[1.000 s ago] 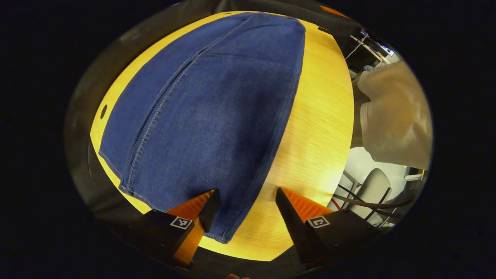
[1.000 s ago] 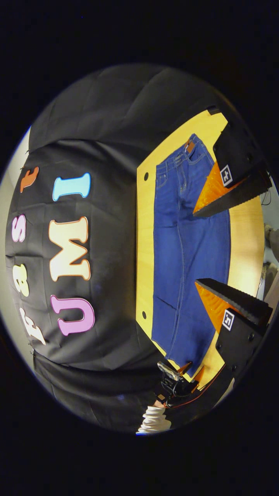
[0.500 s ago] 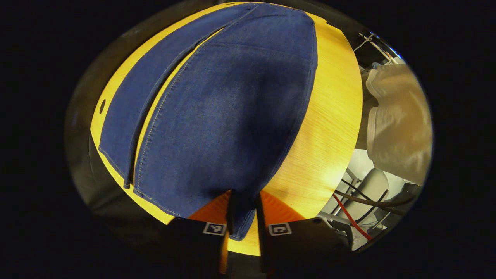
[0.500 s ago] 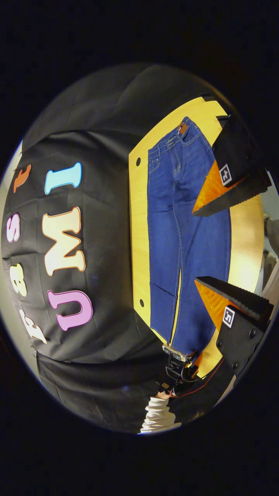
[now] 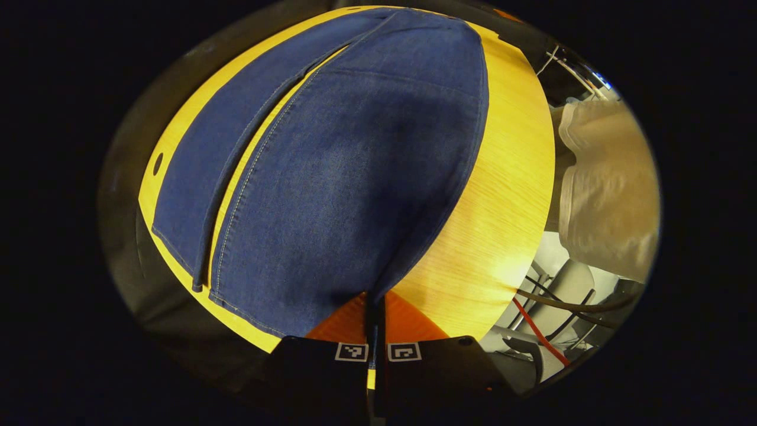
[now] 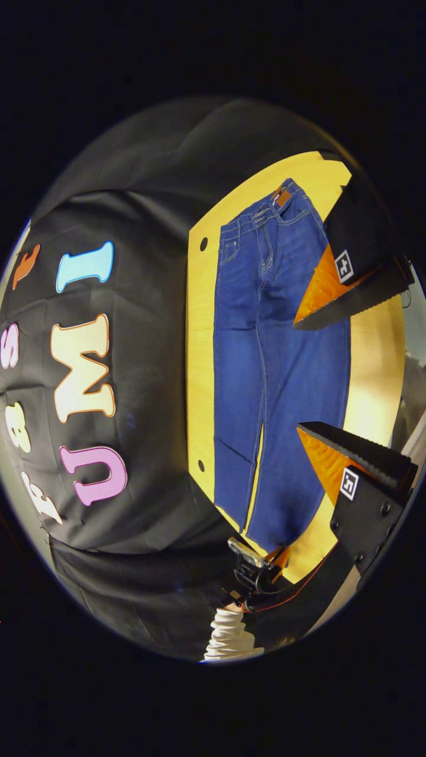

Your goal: Grasp the waist and the cuffs of the jeans and fold them to make the two legs overlap; first hold the waist and fold one-third of the jeans toward the cuffs, then hold the cuffs and fold the remaining one-third in the same direction to finish folding.

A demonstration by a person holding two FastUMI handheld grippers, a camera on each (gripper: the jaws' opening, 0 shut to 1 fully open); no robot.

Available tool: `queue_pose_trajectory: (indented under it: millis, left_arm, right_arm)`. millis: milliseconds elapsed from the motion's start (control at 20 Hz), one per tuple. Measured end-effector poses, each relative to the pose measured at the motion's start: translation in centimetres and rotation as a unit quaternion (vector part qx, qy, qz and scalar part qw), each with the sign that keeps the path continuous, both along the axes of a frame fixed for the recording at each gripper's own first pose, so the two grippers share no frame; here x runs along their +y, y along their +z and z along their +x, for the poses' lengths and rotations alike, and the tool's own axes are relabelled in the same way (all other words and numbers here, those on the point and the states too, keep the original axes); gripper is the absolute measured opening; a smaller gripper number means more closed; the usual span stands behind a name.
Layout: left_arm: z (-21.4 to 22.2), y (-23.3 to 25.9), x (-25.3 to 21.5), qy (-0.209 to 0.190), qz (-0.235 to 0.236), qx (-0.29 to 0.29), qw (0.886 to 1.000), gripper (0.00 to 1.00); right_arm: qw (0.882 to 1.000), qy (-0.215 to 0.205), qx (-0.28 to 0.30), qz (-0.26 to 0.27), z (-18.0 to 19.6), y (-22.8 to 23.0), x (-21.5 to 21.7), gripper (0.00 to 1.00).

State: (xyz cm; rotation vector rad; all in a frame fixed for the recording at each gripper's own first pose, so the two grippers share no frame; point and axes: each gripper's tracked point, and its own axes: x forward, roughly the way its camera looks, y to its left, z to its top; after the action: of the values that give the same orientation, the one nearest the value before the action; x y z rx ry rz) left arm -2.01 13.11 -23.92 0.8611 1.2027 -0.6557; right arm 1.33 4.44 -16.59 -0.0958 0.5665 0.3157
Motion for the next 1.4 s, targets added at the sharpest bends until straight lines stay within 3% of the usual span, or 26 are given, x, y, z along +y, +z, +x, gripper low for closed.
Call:
queue_pose_trajectory:
  millis: [50, 150, 300, 400, 600, 750, 950, 1150, 1250, 1300, 1400]
  left_arm:
    - [0.0, 0.0, 0.1, 0.002, 0.004, 0.001, 1.0, 0.0]
    - [0.1, 0.0, 0.3, 0.009, 0.011, 0.003, 1.0, 0.0]
    - [-0.1, 0.0, 0.2, 0.028, 0.016, 0.004, 0.999, 0.0]
    - [0.0, 0.0, 0.4, 0.041, 0.02, 0.003, 0.999, 0.0]
    - [0.1, -0.1, 0.1, 0.072, 0.016, 0.002, 0.997, 0.0]
    - [0.1, 0.0, 0.2, 0.087, 0.02, 0.006, 0.996, 0.0]
    - [0.1, -0.1, 0.1, 0.103, 0.027, 0.015, 0.994, 0.0]
    - [0.2, -0.1, 0.2, 0.111, 0.032, 0.031, 0.993, 0.0]
    - [0.1, -0.1, 0.2, 0.111, 0.034, 0.037, 0.993, 0.0]
    - [0.1, -0.1, 0.1, 0.112, 0.035, 0.041, 0.992, 0.0]
    - [0.1, -0.1, 0.1, 0.119, 0.037, 0.046, 0.991, 0.0]
  right_arm:
    - [1.0, 0.011, 0.006, -0.019, 0.7, -0.3, -1.1, 0.97]
    - [0.997, 0.035, 0.021, -0.072, 2.4, -1.4, -3.9, 0.94]
    - [0.981, 0.094, 0.06, -0.156, 3.8, -3.6, -8.0, 0.98]
    - [0.96, 0.14, 0.103, -0.219, 4.1, -5.8, -10.8, 0.99]
    - [0.902, 0.229, 0.173, -0.324, 3.9, -10.6, -15.4, 0.99]
    - [0.866, 0.275, 0.205, -0.363, 3.9, -13.0, -16.7, 0.99]
    - [0.828, 0.308, 0.241, -0.402, 4.0, -14.9, -18.4, 0.99]
    - [0.827, 0.314, 0.268, -0.382, 4.3, -15.6, -18.4, 0.94]
    - [0.817, 0.328, 0.297, -0.37, 3.4, -16.1, -18.1, 0.96]
    - [0.815, 0.333, 0.304, -0.365, 3.3, -16.1, -17.8, 0.87]
    - [0.812, 0.333, 0.311, -0.365, 3.4, -16.1, -17.8, 0.87]
